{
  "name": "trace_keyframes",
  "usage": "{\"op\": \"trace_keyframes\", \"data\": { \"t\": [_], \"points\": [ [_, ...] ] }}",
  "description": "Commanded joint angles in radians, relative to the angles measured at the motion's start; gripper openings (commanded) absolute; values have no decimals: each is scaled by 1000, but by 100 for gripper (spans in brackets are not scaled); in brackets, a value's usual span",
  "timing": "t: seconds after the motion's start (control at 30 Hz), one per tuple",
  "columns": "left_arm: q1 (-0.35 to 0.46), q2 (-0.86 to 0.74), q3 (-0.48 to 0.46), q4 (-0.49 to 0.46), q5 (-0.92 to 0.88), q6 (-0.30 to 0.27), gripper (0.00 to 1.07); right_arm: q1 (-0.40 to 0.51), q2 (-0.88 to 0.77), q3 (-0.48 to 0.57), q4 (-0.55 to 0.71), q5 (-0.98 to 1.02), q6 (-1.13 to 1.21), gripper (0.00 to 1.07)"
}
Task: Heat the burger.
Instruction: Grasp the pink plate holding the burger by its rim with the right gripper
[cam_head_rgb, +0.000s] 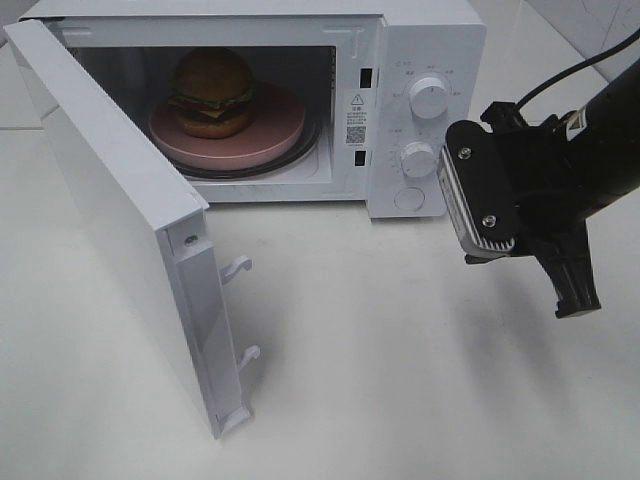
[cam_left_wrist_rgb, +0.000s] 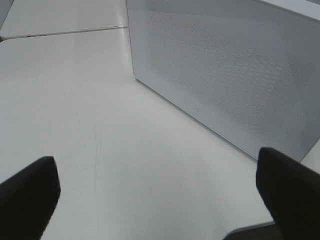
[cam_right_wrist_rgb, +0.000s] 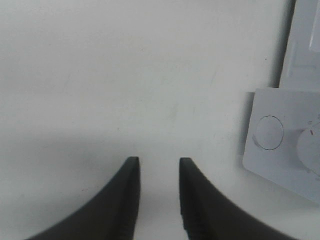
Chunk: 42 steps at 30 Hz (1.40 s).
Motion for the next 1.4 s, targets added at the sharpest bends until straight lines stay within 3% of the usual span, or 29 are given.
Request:
{"op": "trace_keyframes", "data": {
  "t": [0.03, 0.1, 0.13, 0.17, 0.23, 0.3, 0.53, 0.77, 1.4],
  "points": [
    [3, -17, 2, -11, -2, -8, 100, 8, -9, -6, -15, -28, -11, 53],
    [3, -17, 2, -11, -2, -8, 100, 15, -9, -6, -26, -28, -8, 58],
    [3, -17, 2, -11, -2, -8, 100, 34, -9, -6, -40, -28, 5, 71],
    [3, -17, 2, -11, -2, -8, 100, 34, -9, -6, -40, -28, 5, 71],
    [3, -17, 2, -11, -2, -8, 100, 62, -9, -6, -41, -27, 33, 85],
    [3, -17, 2, -11, -2, -8, 100, 79, -9, -6, -53, -28, 54, 88],
    [3, -17, 2, -11, -2, -8, 100, 116, -4, -18, -127, -29, 88, 87],
    [3, -17, 2, -11, -2, -8, 100, 137, 47, -94, -195, -60, 135, 86],
    [3, -17, 2, -11, -2, -8, 100, 173, 209, -239, -273, -209, 206, 84]
  ]
}}
